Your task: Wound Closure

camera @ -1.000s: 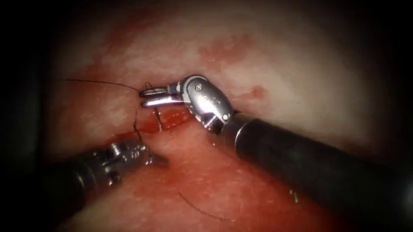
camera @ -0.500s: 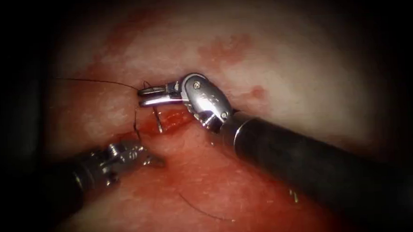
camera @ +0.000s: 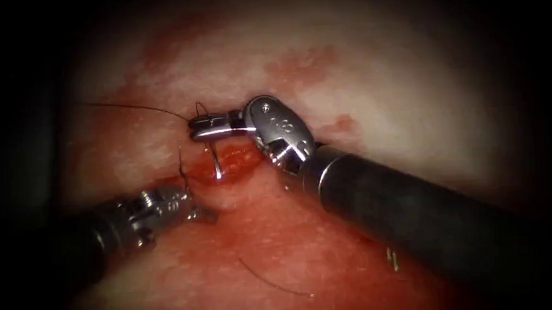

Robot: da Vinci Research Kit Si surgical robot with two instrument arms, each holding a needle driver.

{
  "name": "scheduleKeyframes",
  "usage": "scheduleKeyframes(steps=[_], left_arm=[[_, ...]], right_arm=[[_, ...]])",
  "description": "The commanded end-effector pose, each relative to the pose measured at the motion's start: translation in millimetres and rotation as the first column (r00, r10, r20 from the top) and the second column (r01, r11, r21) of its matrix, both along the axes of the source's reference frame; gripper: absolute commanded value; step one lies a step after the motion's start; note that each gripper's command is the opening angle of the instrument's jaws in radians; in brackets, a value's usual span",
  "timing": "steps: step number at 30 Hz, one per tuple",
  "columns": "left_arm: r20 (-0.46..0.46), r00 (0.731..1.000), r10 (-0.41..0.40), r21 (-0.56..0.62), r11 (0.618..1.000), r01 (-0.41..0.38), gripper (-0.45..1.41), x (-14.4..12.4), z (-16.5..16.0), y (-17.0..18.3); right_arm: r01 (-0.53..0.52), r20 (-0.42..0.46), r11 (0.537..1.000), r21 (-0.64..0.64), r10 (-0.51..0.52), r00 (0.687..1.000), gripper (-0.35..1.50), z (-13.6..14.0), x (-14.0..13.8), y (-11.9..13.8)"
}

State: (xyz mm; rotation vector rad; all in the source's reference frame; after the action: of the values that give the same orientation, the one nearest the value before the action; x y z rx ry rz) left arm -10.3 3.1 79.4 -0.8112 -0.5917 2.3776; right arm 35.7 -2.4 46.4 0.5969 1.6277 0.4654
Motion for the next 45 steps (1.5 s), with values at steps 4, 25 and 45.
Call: scheduleKeyframes(steps=[4,25,45], left_arm=[[0.000,1.000,-0.001,-0.002,1.000,0.001,-0.45,-0.8,0.9,0.0],[-0.002,1.000,-0.009,0.001,1.000,0.009,-0.45,-1.5,1.3,0.0],[0.004,1.000,-0.011,0.017,1.000,0.011,-0.45,-0.2,1.5,0.6]], right_arm=[[-0.005,0.004,1.000,0.020,0.005,1.000,-0.35,0.2,1.2,0.4],[-0.009,0.060,0.967,0.256,-0.007,0.998,-0.35,-0.1,2.0,-0.1],[0.068,0.060,0.779,0.623,-0.134,0.989,-0.35,-0.6,2.0,-3.2]])
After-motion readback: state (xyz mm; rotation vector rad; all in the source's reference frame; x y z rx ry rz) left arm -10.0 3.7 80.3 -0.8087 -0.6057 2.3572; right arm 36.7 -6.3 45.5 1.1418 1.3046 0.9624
